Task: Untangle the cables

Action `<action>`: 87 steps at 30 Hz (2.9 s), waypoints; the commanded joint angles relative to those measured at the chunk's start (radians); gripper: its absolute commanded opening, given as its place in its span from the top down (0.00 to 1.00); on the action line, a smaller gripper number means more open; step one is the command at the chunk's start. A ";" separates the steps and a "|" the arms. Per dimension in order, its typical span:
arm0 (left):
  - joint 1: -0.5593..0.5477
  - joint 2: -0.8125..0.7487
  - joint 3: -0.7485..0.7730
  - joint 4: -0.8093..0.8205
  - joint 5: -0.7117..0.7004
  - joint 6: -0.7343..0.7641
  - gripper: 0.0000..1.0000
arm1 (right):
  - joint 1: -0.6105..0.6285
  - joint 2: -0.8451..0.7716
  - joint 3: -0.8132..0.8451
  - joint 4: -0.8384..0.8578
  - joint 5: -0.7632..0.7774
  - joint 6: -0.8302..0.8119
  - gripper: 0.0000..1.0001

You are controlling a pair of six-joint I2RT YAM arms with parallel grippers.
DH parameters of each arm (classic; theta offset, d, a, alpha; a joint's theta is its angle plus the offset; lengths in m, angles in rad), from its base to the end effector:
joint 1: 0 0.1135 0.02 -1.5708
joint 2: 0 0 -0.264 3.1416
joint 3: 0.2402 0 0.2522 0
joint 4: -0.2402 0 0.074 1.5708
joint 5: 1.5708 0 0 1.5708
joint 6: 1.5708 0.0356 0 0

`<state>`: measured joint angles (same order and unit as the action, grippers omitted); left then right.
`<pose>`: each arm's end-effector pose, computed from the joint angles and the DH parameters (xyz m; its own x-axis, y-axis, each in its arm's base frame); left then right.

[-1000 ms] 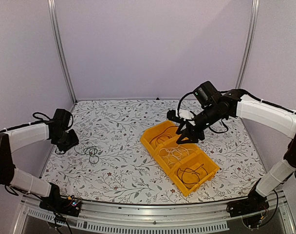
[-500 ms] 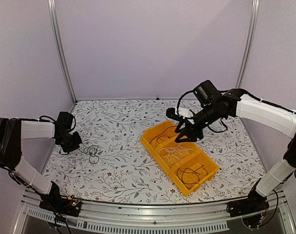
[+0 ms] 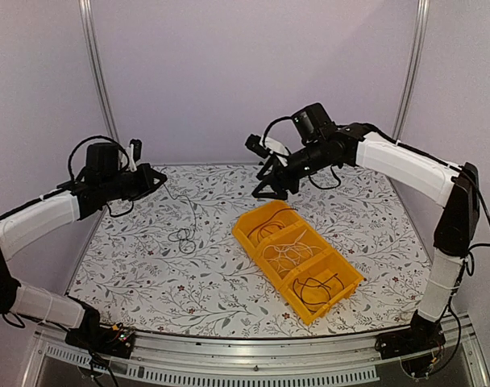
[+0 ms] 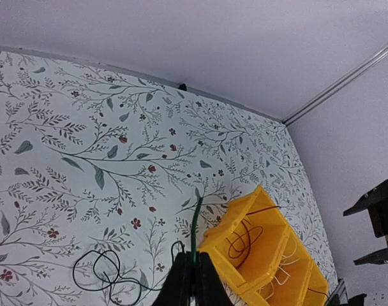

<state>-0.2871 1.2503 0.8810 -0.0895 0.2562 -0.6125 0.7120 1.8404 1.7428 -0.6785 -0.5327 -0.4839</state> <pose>0.2700 -0.0891 0.2836 -0.6303 -0.3938 -0.6691 0.1582 0.7786 -0.6073 0.3021 0.2846 0.3305 -0.0799 -0.5984 -0.7972 -0.9878 0.1548 -0.0171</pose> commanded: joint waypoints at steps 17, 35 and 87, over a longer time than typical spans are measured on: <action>-0.165 0.030 0.331 0.034 0.088 -0.018 1.00 | 0.095 0.363 0.410 0.278 -0.021 0.271 0.16; -0.183 0.011 0.766 -0.092 -0.044 0.039 1.00 | 0.100 0.575 0.377 0.385 -0.156 0.415 1.00; -0.272 -0.173 -0.328 0.320 -0.302 0.006 0.49 | 0.094 0.303 0.467 0.323 -0.268 0.451 1.00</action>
<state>-0.5770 1.0504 0.6010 0.0235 -0.1062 -0.4866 0.8085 2.1990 2.2143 -0.3447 -0.7746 -0.0040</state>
